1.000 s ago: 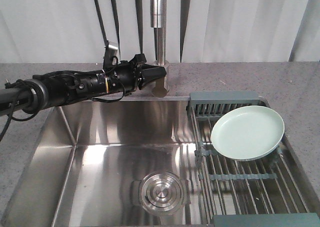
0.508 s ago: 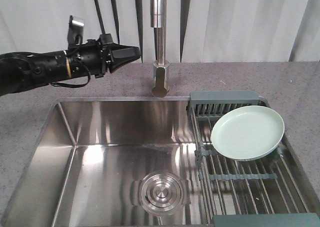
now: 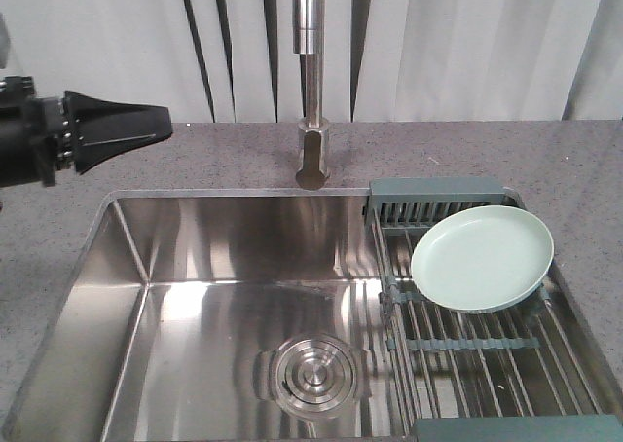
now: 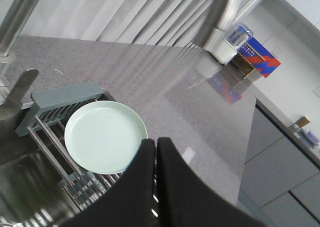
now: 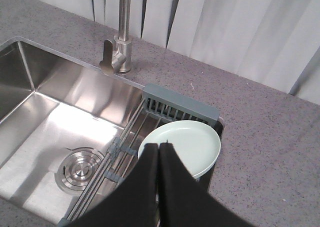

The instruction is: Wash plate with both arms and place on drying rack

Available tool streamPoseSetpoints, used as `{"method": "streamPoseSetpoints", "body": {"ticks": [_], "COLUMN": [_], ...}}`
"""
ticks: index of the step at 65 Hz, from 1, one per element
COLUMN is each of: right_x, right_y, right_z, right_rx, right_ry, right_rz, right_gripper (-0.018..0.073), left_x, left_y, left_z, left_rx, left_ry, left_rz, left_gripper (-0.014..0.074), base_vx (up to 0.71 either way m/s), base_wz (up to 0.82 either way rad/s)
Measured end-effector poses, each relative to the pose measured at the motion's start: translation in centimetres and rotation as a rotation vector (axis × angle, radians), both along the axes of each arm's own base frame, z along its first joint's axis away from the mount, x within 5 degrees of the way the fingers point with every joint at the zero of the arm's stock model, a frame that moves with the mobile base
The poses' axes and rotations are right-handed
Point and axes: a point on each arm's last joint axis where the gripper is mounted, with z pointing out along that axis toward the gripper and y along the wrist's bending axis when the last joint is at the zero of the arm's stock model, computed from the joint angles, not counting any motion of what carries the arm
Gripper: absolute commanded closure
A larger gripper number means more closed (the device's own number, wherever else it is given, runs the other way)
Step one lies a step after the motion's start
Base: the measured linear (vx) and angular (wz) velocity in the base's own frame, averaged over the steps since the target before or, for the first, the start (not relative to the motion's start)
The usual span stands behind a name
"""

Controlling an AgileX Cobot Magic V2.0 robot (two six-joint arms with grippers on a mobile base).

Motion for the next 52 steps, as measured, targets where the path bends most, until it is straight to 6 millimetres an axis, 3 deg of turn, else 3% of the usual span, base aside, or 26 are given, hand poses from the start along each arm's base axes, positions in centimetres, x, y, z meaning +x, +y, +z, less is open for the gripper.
{"method": "streamPoseSetpoints", "body": {"ticks": [6,14,27,35,52], "right_x": [0.0,-0.1,-0.1,-0.1,-0.1], "right_y": [0.0,0.0,0.0,0.0,0.0], "right_z": [0.0,-0.1,-0.2,-0.2,-0.2], "right_rx": [0.002,0.0,-0.002,-0.003,-0.003], "right_ry": [0.0,0.01,0.021,0.022,0.022], "right_rz": [0.001,0.003,0.005,0.005,0.005], "right_gripper": [0.0566,0.0566,0.0566,0.0566,0.0566], "left_x": [-4.4,-10.1,-16.9,-19.1,-19.8], "left_y": [-0.1,0.0,0.6,1.0,0.6], "left_z": [0.6,-0.2,-2.6,-3.8,-5.1], "left_rx": [0.06,0.16,0.189,0.129,0.103], "left_ry": [-0.068,-0.163,-0.323,-0.383,-0.363], "left_rz": [0.024,0.077,0.257,0.353,0.311], "left_gripper": [0.0603,0.0603,0.0603,0.0603,0.0603], "base_vx": [0.0,0.0,0.0,0.0,0.0], "base_wz": [0.0,0.0,0.0,0.0,0.0]}}
